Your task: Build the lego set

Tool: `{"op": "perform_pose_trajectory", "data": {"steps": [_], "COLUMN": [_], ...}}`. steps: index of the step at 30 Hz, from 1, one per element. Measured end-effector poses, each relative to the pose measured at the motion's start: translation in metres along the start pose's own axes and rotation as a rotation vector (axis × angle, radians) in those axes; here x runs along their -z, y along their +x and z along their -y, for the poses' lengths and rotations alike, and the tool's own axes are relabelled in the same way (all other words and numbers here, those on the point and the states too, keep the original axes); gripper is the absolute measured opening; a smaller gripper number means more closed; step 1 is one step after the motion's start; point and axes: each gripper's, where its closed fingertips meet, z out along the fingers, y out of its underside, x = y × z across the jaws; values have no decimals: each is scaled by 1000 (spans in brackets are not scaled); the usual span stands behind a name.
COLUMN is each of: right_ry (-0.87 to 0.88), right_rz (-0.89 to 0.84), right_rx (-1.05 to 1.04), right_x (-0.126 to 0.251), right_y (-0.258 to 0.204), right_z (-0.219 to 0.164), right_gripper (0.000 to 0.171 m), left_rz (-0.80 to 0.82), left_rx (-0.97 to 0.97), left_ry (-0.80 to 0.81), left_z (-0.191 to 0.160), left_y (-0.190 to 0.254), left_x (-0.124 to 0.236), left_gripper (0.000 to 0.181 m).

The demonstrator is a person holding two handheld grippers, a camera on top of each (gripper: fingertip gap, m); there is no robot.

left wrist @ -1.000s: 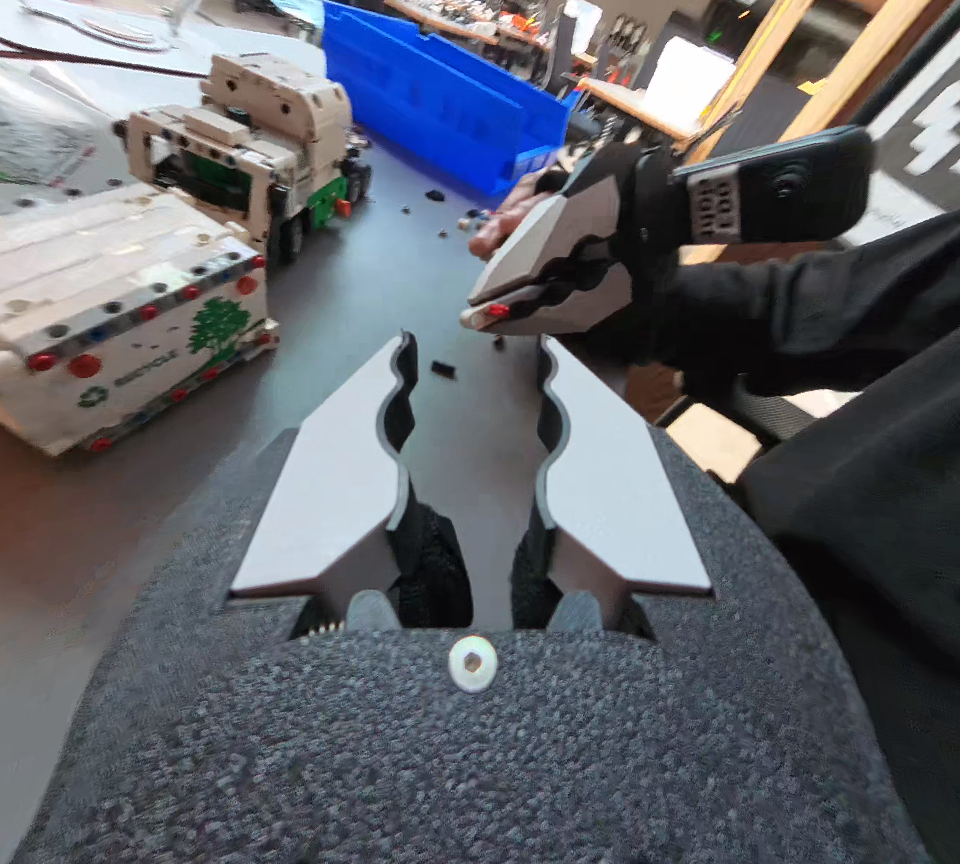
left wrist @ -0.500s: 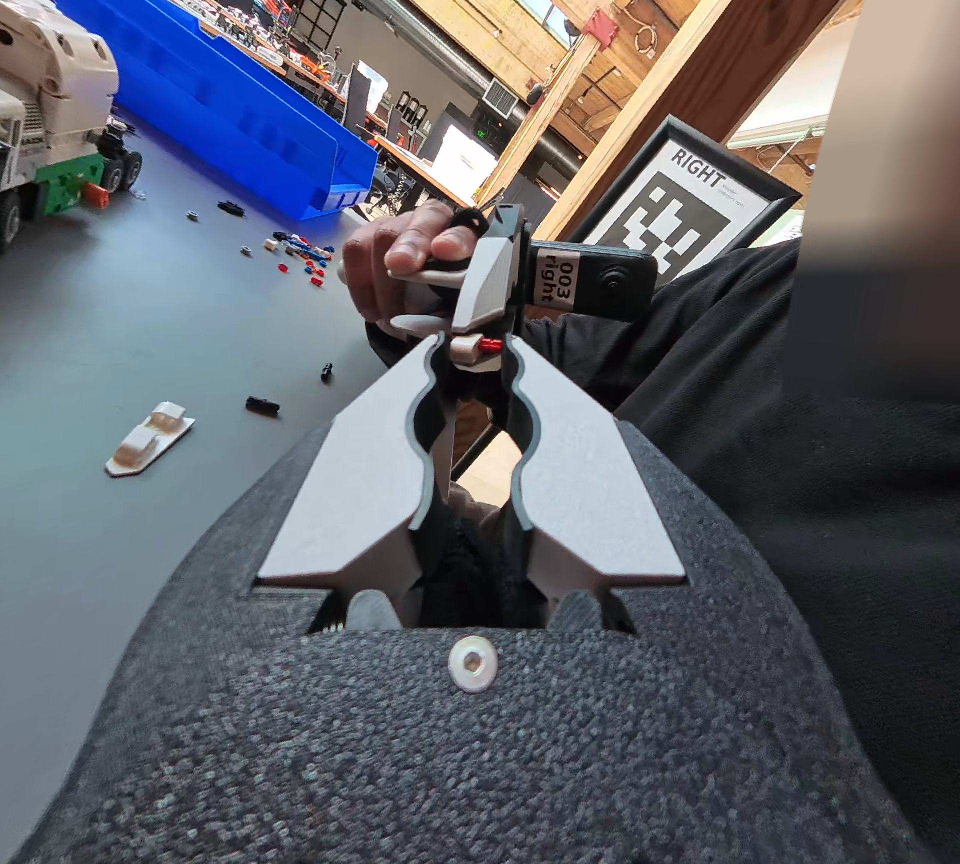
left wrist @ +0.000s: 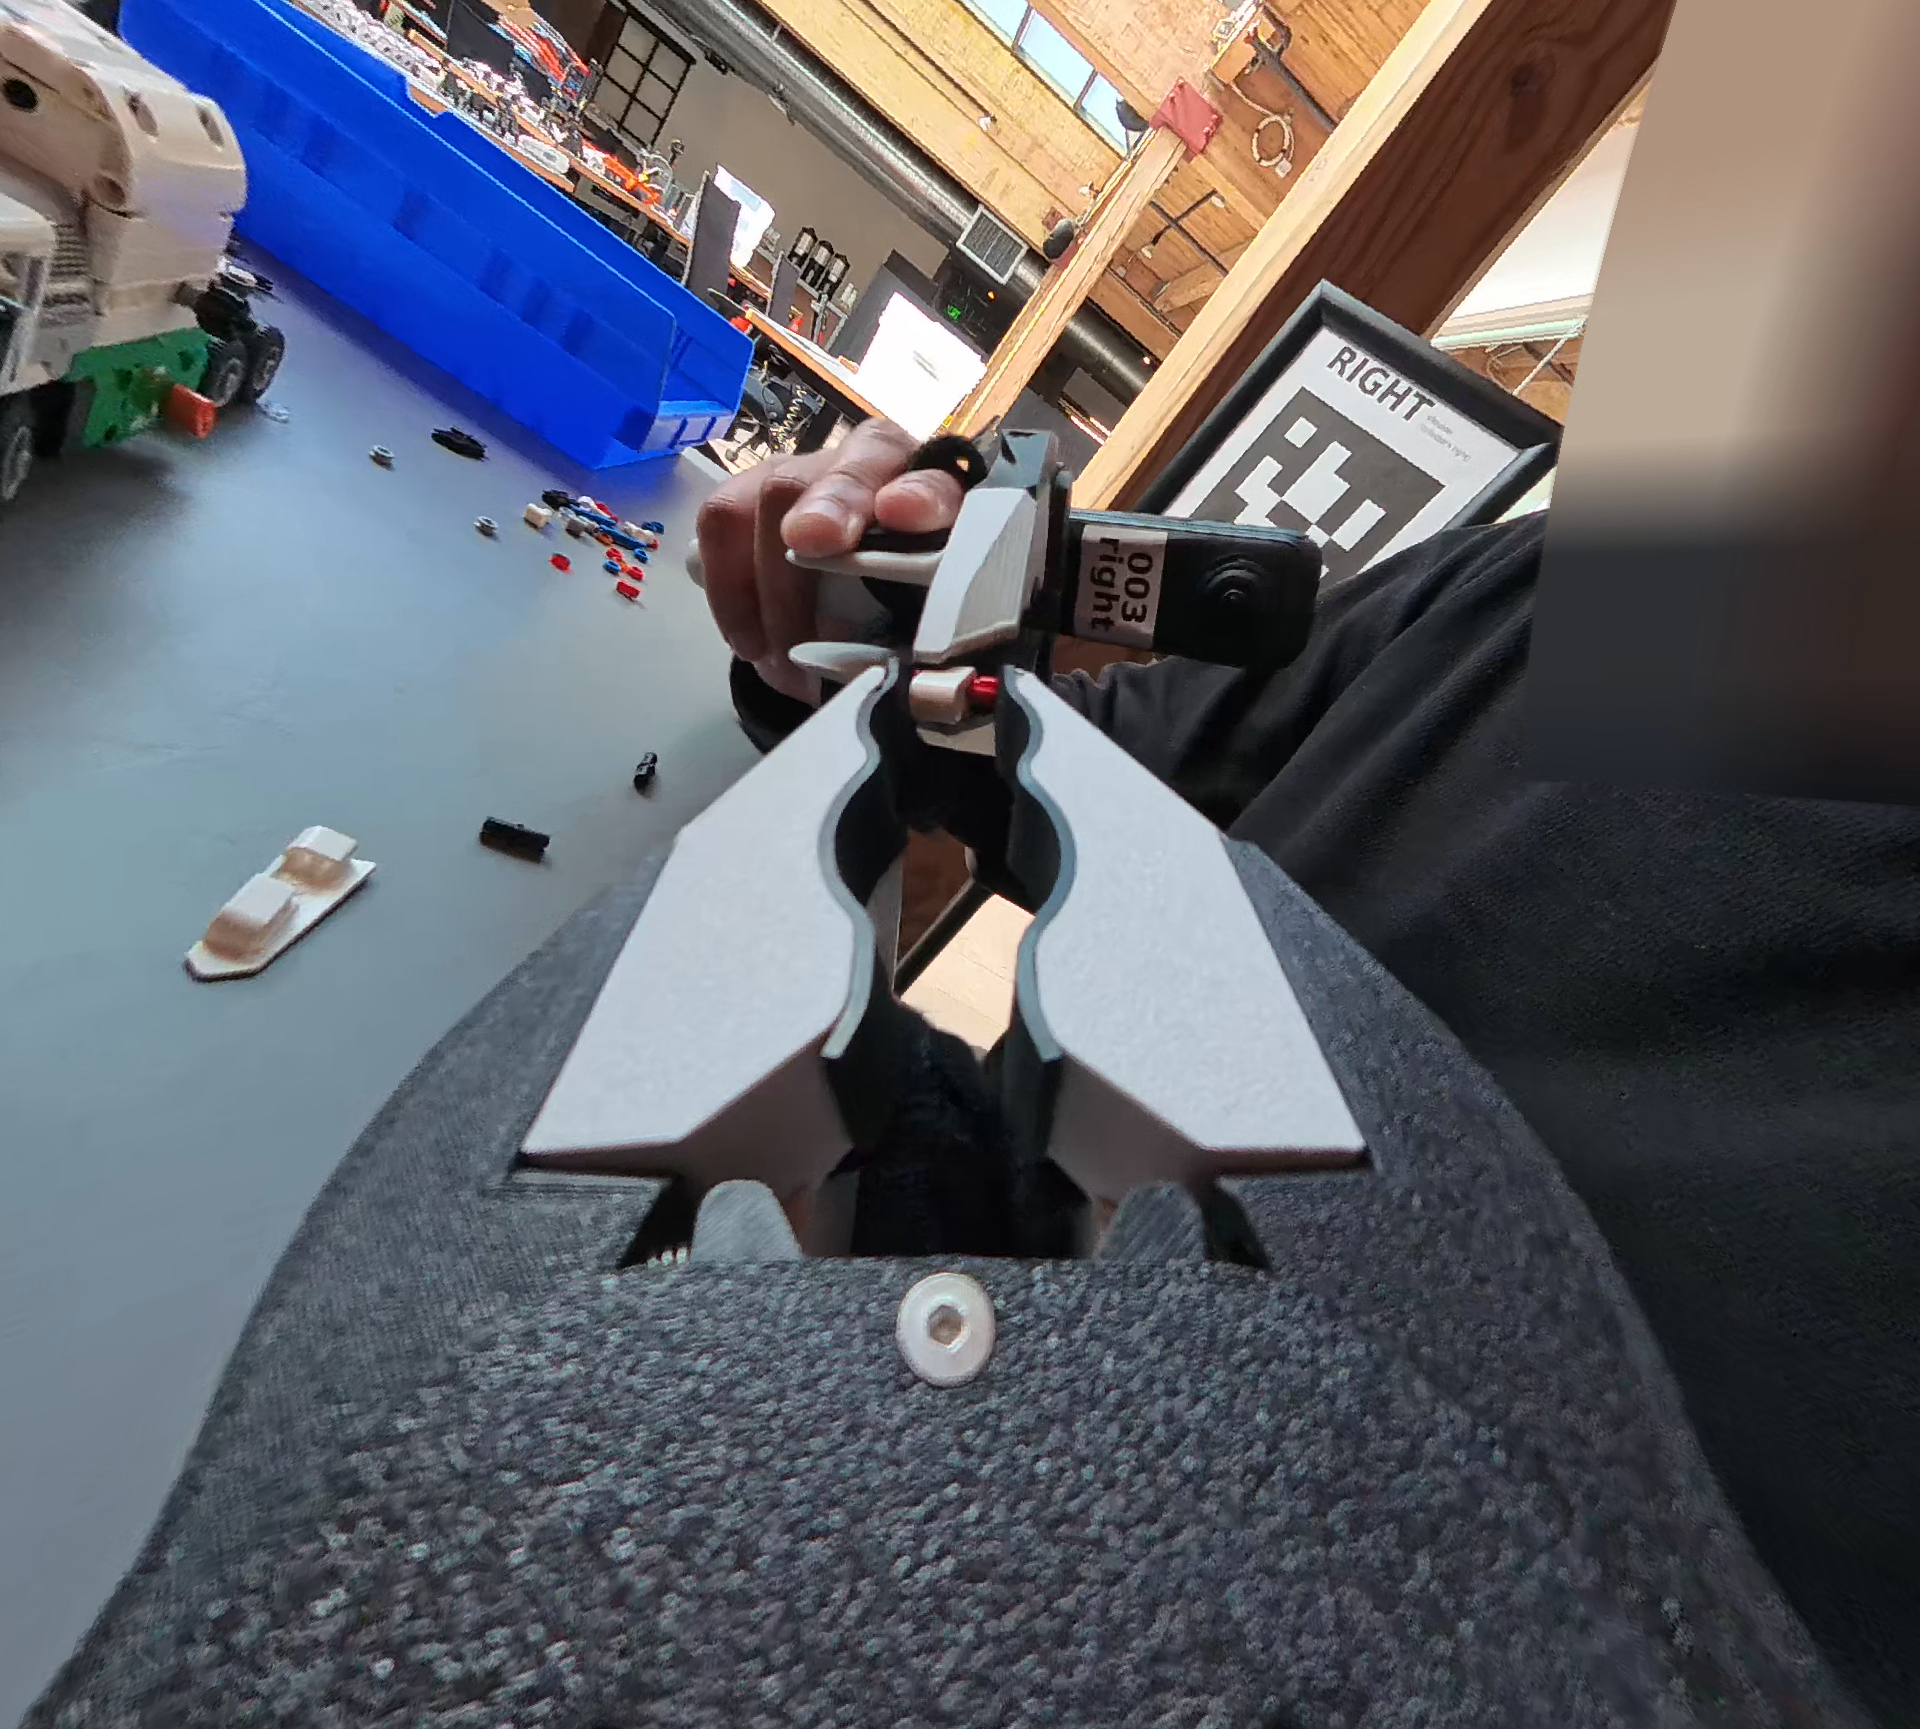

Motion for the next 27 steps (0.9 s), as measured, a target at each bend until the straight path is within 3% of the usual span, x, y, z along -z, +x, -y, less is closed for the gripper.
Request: {"op": "perform_pose_trajectory", "data": {"steps": [2, 4, 6, 11, 15, 21, 27], "right_ry": [-2, -42, -68, 126, 229, 340, 34], "right_rz": [4, -14, 32, 160, 238, 245, -70], "right_rx": [-59, -162, -407, -1195, -1473, -1559, -1245], "right_x": [-1, -1, 0, 9, 12, 18, 44], "right_y": [2, 13, 18, 49, 56, 70, 135], "right_z": [-4, -15, -31, -44, -50, -46, -100], "right_gripper": [5, 5, 5, 6, 5, 5, 5], "left_rz": [22, 74, 148, 243, 293, 363, 632], "left_rx": [-10, -41, -107, -168, -254, -381, -601], "left_ry": [4, 14, 38, 107, 179, 129, 74], "left_z": [2, 6, 13, 27, 38, 33, 55], "left_y": [-3, -12, -20, -31, -29, -27, -56], "left_x": [2, 9, 18, 32, 39, 33, 57], "left_gripper": [13, 31, 31, 29, 27, 23, 16]}}
